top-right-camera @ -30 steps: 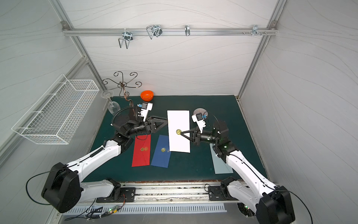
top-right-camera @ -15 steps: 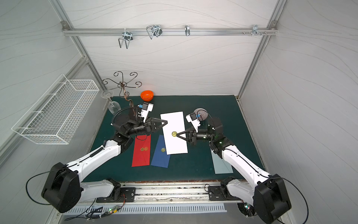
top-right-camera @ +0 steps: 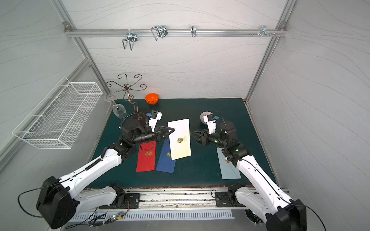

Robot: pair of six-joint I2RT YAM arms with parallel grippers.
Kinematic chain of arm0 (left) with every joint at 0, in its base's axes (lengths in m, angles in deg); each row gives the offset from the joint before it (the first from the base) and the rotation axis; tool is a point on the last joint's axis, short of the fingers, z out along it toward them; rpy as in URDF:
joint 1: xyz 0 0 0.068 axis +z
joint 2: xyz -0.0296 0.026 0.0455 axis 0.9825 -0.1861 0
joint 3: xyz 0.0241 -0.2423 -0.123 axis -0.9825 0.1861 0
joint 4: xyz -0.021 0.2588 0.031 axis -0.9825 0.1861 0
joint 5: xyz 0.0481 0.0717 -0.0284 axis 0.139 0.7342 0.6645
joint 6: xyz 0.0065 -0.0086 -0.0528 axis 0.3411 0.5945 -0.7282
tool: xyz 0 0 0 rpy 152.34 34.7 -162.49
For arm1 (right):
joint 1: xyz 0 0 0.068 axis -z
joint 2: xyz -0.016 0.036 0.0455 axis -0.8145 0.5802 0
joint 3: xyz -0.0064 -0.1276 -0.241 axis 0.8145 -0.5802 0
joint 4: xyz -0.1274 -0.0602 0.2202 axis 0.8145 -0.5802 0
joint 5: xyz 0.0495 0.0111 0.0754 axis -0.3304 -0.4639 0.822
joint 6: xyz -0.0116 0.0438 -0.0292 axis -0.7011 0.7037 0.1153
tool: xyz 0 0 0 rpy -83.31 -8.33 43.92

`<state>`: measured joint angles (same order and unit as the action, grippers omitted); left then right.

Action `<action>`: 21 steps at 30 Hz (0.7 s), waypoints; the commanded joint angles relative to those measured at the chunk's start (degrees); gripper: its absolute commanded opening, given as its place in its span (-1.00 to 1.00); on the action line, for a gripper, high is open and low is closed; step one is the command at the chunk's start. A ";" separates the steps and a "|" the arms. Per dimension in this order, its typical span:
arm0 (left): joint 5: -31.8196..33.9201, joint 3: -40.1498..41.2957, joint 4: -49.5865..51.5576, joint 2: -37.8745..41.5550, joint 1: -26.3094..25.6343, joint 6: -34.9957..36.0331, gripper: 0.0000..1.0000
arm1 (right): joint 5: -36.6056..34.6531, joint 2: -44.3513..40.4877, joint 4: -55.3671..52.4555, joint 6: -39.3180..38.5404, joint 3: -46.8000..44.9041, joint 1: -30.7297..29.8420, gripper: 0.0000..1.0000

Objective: Open the envelope
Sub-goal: Pick up the envelope from the center of the board, then open the envelope flap on the envelope.

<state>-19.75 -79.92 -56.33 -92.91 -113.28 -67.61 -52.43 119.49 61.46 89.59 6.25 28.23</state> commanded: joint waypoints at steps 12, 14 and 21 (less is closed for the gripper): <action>36.79 -11.54 19.28 -5.63 -13.22 1.79 -1.00 | -6.12 8.84 -19.52 14.96 8.17 -2.51 0.15; 37.22 -14.20 23.12 -7.91 -13.27 -1.55 -1.00 | -6.11 9.79 -20.51 16.48 8.96 -2.77 0.16; 31.34 -15.78 22.32 -12.17 -13.20 -7.86 -1.00 | -8.57 13.37 -25.01 19.30 12.36 -4.74 0.19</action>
<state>13.60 -93.38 -31.96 -104.28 -126.43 -71.04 -59.58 132.01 39.63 106.73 17.18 24.52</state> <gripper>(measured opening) 0.056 0.595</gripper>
